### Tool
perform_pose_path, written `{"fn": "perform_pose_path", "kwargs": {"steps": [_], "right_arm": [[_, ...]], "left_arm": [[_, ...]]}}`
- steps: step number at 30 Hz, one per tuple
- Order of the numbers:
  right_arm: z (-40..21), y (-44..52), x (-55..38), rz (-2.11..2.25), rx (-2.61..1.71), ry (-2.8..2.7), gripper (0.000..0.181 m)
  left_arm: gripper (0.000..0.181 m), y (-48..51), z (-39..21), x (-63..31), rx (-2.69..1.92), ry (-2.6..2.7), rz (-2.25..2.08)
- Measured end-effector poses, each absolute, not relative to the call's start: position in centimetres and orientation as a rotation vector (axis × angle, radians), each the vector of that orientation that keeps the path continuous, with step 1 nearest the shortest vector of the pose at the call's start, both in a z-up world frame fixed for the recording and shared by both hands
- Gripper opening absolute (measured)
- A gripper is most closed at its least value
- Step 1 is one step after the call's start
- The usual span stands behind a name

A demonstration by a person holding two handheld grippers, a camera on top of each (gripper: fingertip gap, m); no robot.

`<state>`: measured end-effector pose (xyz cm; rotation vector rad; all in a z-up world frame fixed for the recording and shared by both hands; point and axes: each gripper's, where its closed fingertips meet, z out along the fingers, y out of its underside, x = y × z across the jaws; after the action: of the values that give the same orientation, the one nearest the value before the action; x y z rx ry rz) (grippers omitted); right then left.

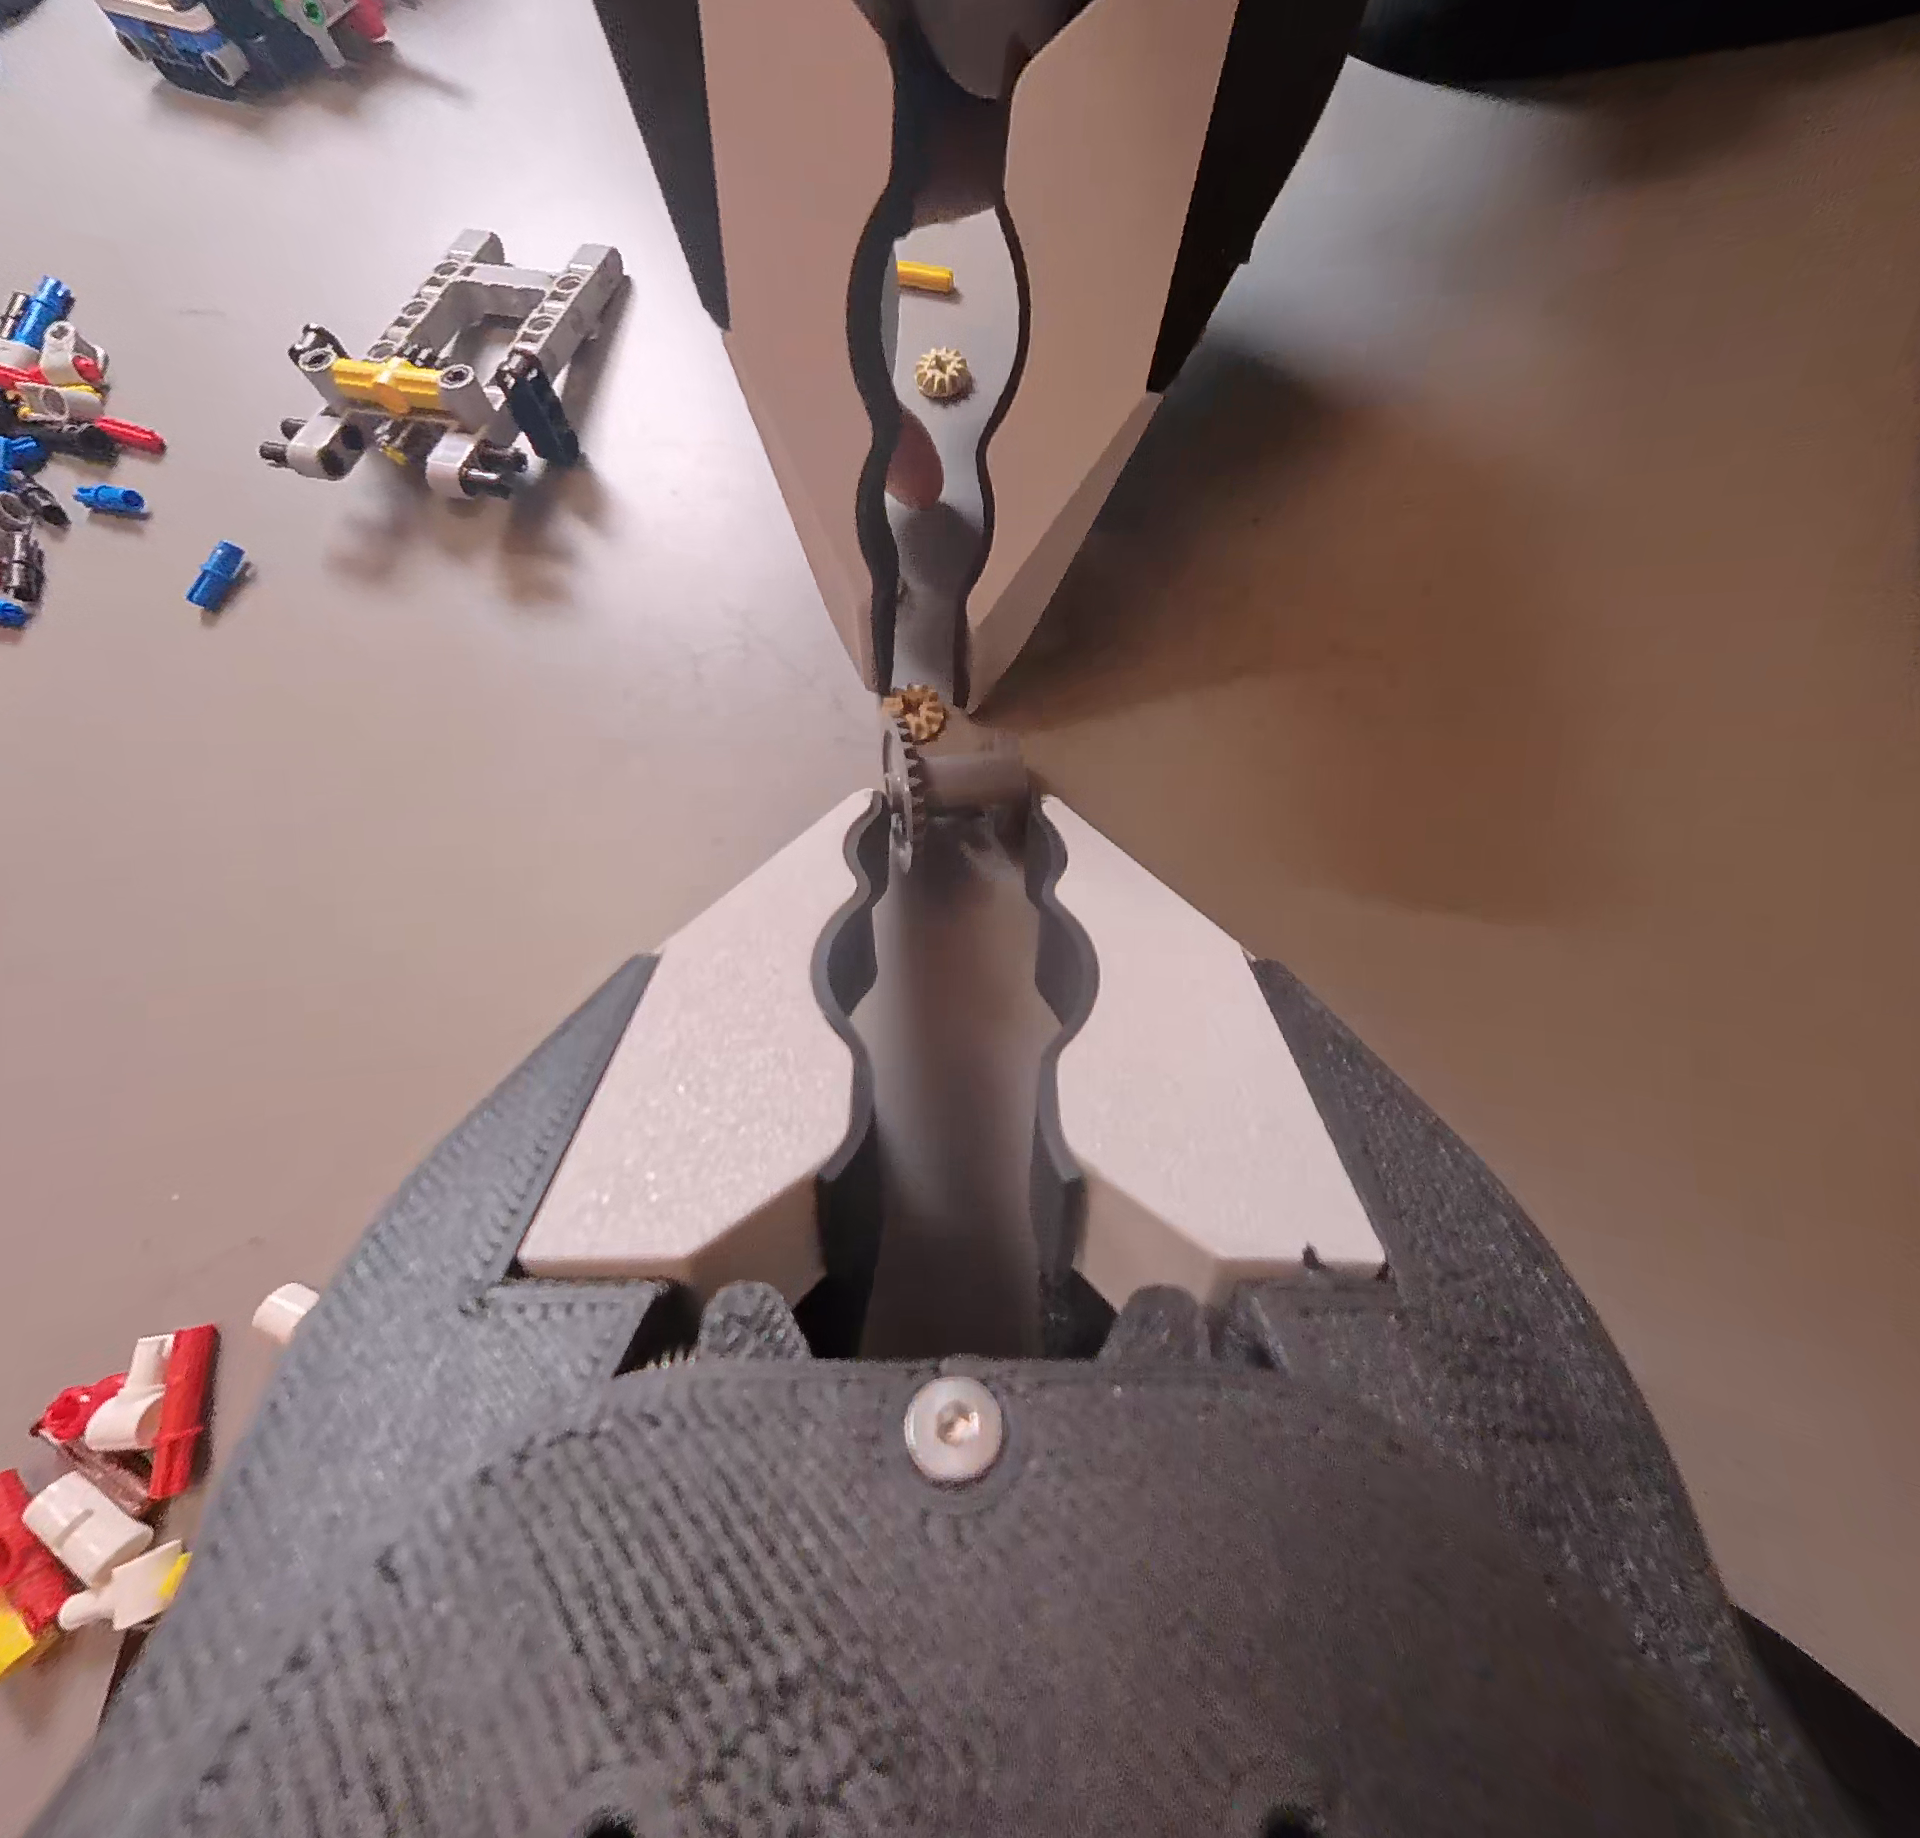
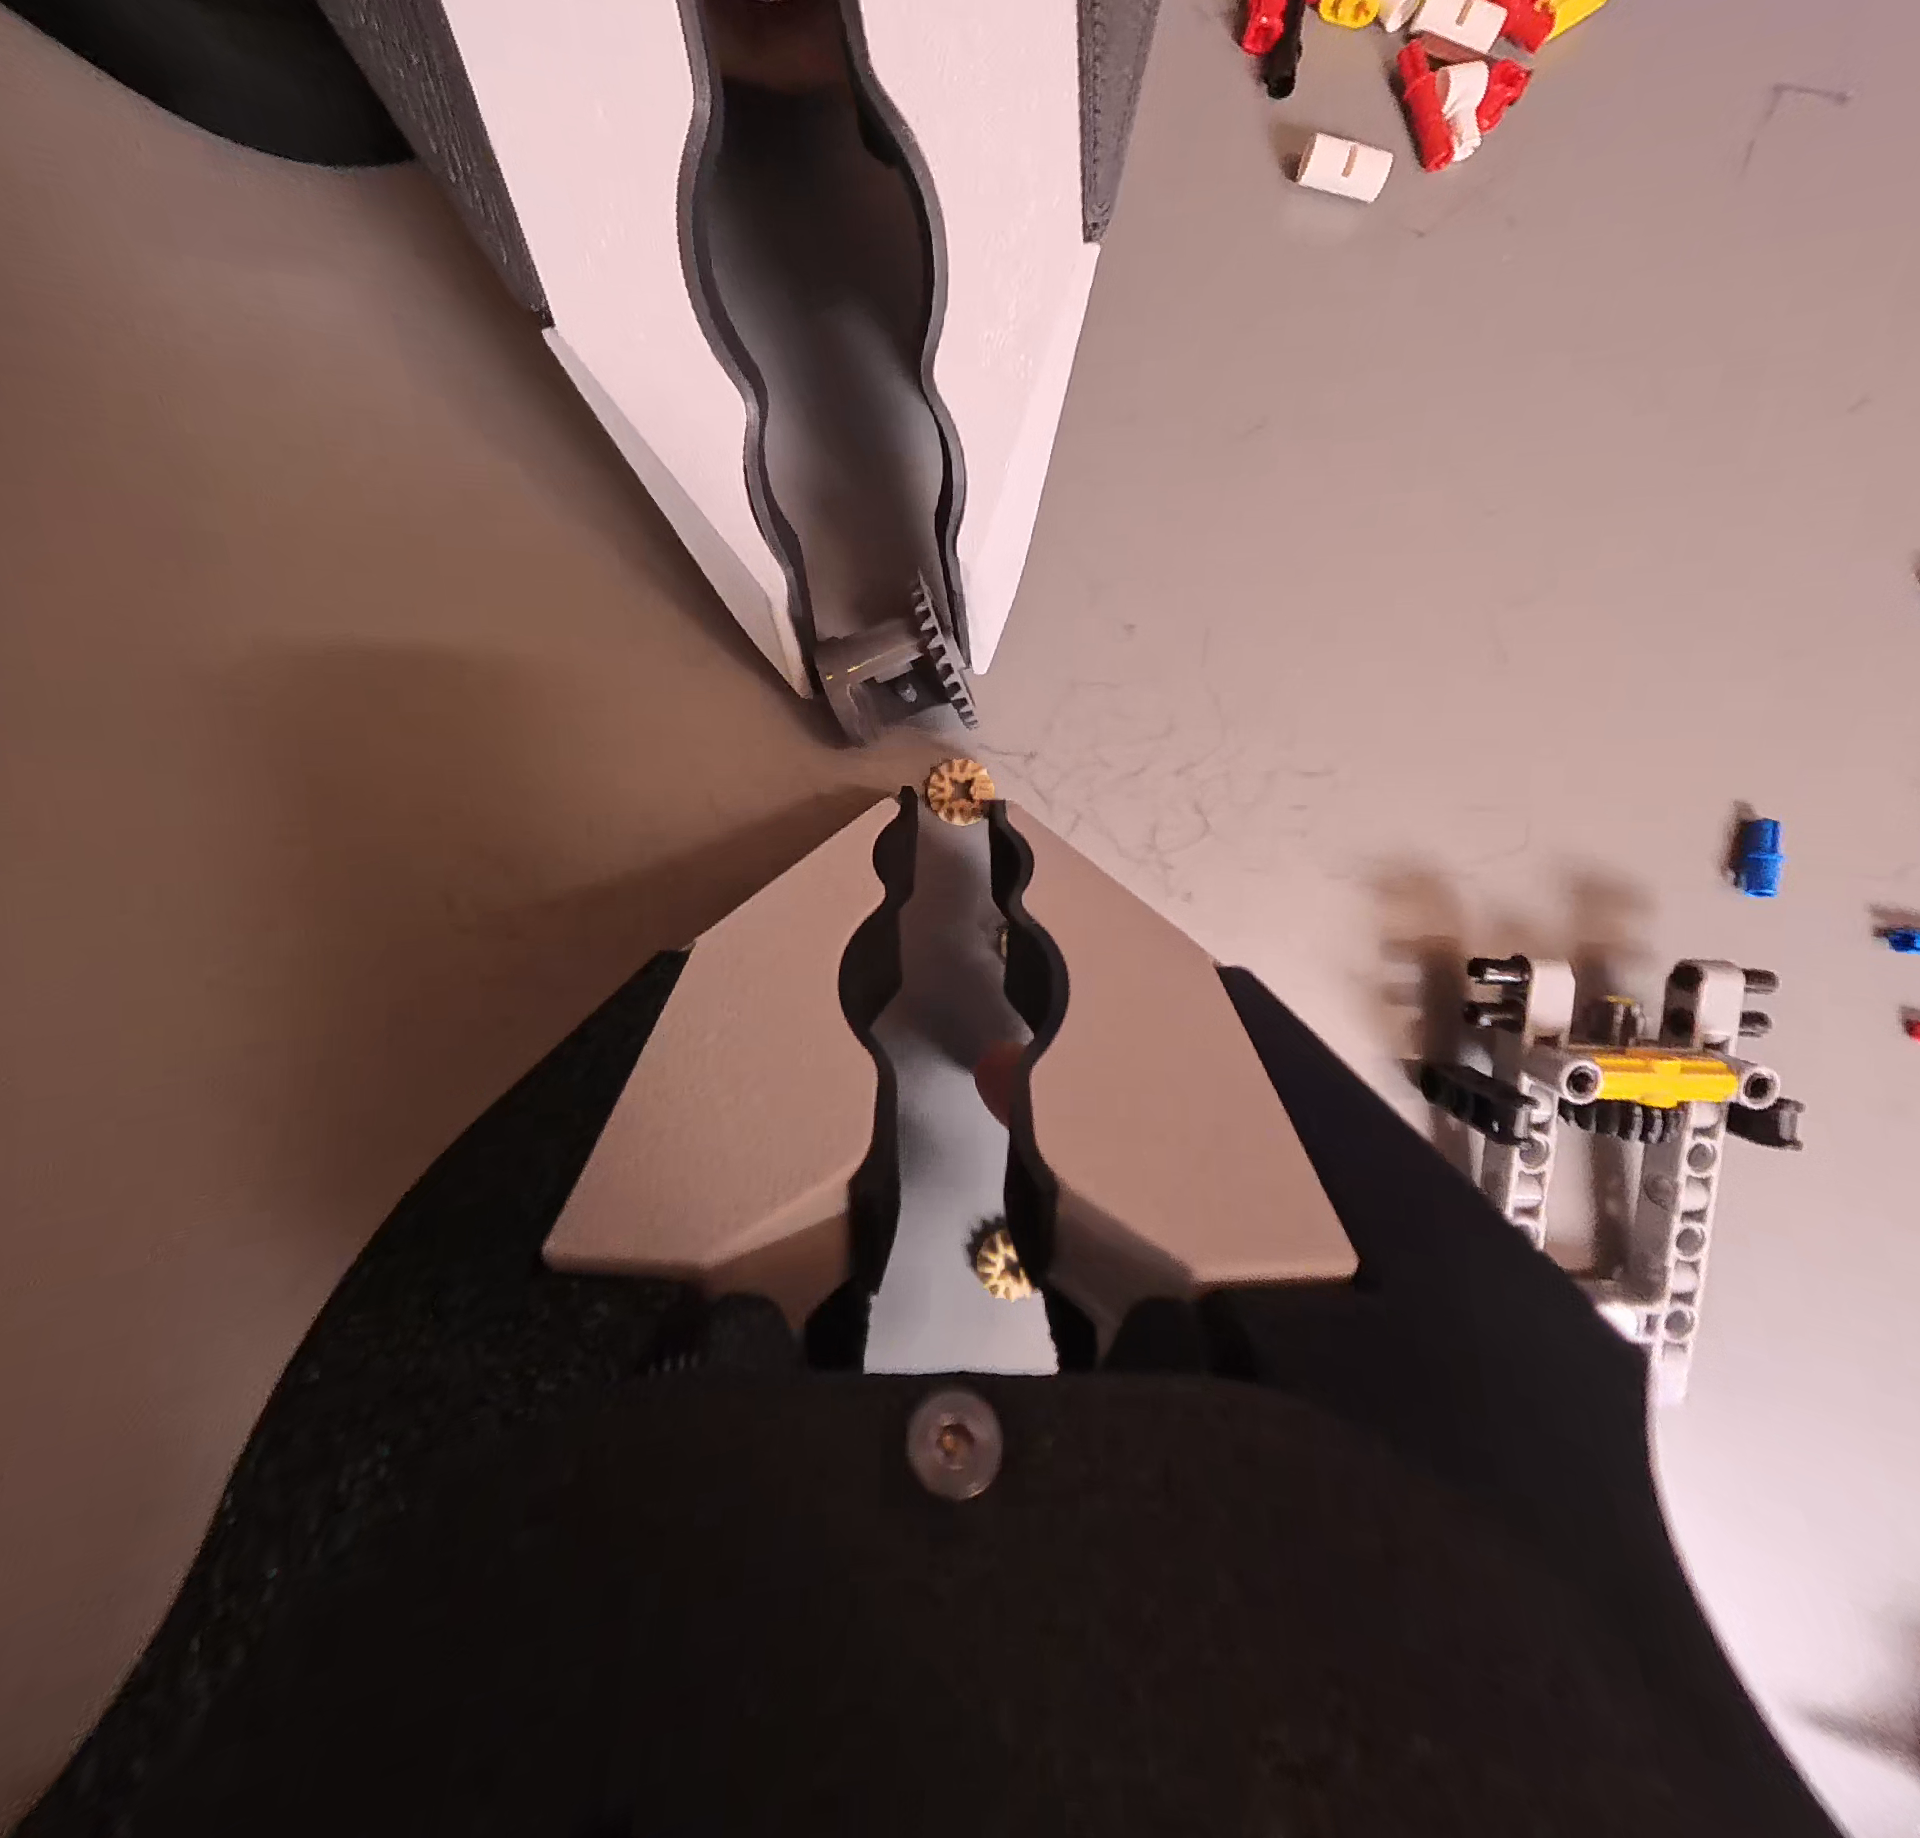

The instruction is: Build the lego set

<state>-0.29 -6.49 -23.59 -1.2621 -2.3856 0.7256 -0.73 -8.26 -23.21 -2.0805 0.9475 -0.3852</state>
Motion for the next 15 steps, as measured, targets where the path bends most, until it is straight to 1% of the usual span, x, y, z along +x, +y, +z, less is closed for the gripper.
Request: {"fn": "perform_pose_path", "kwargs": {"steps": [1, 9, 15], "right_arm": [[-23.6, -6.5, -0.4, 0.735, -1.260, -2.388, 0.013], [-23.5, -6.8, -0.6, 0.786, -1.217, -2.421, 0.010], [-22.1, -7.1, -0.9, 0.815, -1.158, -2.367, 0.010]], "left_arm": [[0.024, -8.3, -23.2, -0.7, -2.081, 0.948, -0.385], [0.024, -8.2, -23.3, -0.9, -2.093, 0.932, -0.391], [0.024, -8.2, -23.3, -0.8, -2.090, 0.939, -0.393]]}}
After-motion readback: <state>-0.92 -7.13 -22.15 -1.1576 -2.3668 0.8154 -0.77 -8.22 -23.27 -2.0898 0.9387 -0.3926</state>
